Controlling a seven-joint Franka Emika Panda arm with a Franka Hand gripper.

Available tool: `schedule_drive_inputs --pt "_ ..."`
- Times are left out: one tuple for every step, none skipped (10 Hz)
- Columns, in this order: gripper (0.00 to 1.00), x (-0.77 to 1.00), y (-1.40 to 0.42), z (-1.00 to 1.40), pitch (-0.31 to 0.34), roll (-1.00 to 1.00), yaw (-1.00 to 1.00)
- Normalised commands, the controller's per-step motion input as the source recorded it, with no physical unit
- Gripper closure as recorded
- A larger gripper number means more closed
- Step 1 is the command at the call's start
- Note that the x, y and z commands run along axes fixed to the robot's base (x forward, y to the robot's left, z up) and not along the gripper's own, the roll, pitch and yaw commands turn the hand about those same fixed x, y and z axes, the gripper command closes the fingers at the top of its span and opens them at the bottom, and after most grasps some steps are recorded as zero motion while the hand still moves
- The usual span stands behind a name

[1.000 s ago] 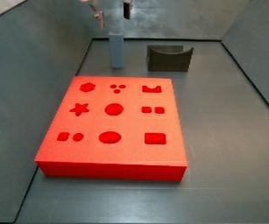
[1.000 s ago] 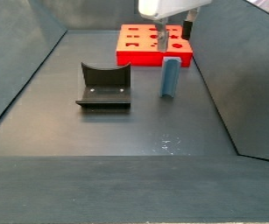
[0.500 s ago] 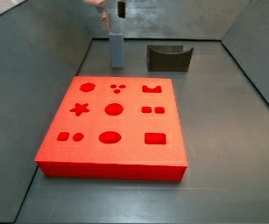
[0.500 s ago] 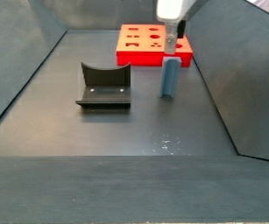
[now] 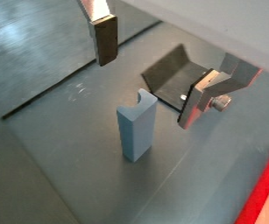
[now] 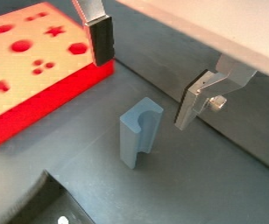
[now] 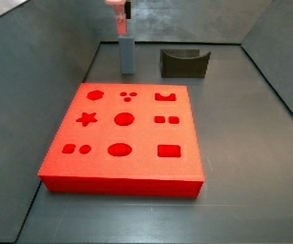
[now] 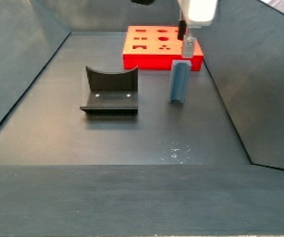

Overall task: Pick up the arch object. Move up. Place the arch object on the fixture. Regrasp the arch object. Rotate the arch object. Move to above the board. Insert the arch object.
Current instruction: Rotate the arch object.

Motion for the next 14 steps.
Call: schedule_drive_inputs --pt "0.0 0.04 0.0 -0.03 0.006 -0.02 1.0" --pt "0.0 0.04 0.0 -0.03 0.006 -0.02 1.0" --pt "0.0 0.04 0.0 -0.03 0.006 -0.02 1.0" --pt "0.0 0.04 0.0 -0.03 0.007 -0.02 1.0" --pt "0.0 0.04 0.0 -0.03 0.007 -0.02 1.0" --pt "0.0 0.04 0.0 -0.03 0.007 -0.02 1.0" --pt "0.0 0.04 0.0 -0.03 0.008 -0.02 1.0" --pt "0.0 0.04 0.0 -0.03 0.009 -0.03 1.0" --pt "0.0 0.04 0.0 -0.03 0.009 -0.03 1.0" --pt "0.0 0.04 0.0 -0.03 0.01 -0.03 1.0" --pt "0.0 0.04 0.0 -0.03 0.01 -0.03 1.0" --pt "0.0 0.04 0.0 -0.03 0.011 -0.03 1.0" --pt "0.0 0.04 0.0 -0.03 0.012 -0.04 1.0" --pt "0.0 0.04 0.0 -0.03 0.014 -0.04 1.0"
